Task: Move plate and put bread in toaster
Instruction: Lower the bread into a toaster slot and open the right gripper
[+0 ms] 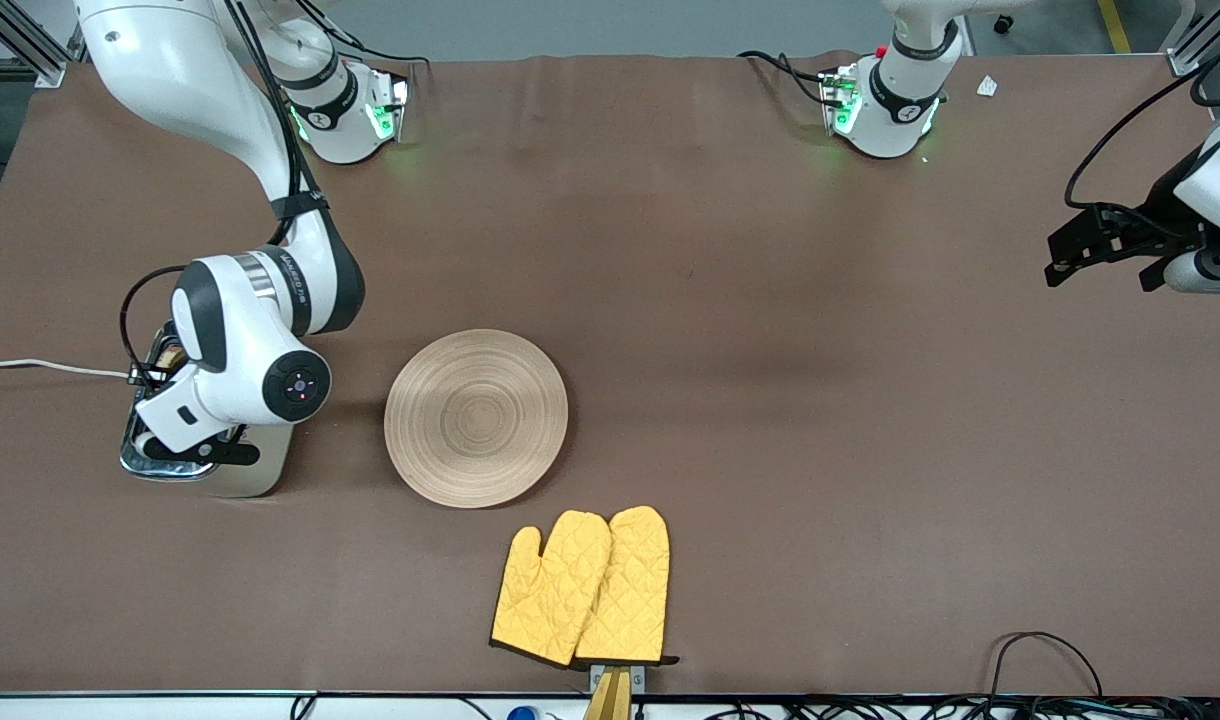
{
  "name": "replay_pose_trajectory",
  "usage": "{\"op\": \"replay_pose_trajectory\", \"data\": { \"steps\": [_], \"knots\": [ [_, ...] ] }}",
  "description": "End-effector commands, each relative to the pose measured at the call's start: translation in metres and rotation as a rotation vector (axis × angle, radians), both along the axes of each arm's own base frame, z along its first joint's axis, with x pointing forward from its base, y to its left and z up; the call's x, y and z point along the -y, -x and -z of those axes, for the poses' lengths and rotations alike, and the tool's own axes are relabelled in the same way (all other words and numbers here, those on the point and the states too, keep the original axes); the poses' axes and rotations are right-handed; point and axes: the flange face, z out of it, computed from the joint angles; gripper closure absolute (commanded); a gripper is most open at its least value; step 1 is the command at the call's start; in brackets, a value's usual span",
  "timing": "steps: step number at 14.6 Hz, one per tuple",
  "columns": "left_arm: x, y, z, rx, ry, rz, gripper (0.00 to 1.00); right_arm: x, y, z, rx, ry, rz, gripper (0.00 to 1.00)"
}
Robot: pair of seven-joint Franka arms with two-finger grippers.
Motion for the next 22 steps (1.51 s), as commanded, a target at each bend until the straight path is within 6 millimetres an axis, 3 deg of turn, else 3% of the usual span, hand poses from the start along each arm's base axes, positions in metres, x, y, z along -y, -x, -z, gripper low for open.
{"op": "replay_pose_trajectory", "data": {
  "steps": [1, 2, 7, 13, 18, 22],
  "knots": [
    [0.002, 0.000, -0.005, -0.004, 0.001, 0.002, 0.00, -0.003, 0.003, 0.005, 0.015, -0.014, 0.024, 0.78],
    [0.002, 0.000, -0.005, -0.004, 0.001, 0.002, 0.00, -0.004, 0.004, 0.007, 0.014, -0.017, 0.026, 0.63],
    [0.002, 0.000, -0.005, -0.004, 0.001, 0.002, 0.00, -0.032, 0.012, -0.001, 0.002, -0.106, 0.049, 0.29],
    [0.003, 0.000, -0.005, -0.004, 0.001, 0.002, 0.00, -0.057, 0.029, -0.091, 0.075, -0.306, 0.113, 0.00],
    [0.003, 0.000, -0.005, -0.004, 0.001, 0.002, 0.00, -0.057, 0.046, -0.160, 0.156, -0.480, 0.156, 0.00],
    [0.003, 0.000, -0.005, -0.004, 0.001, 0.002, 0.00, -0.022, 0.067, -0.219, 0.206, -0.628, 0.224, 0.00]
  ]
}}
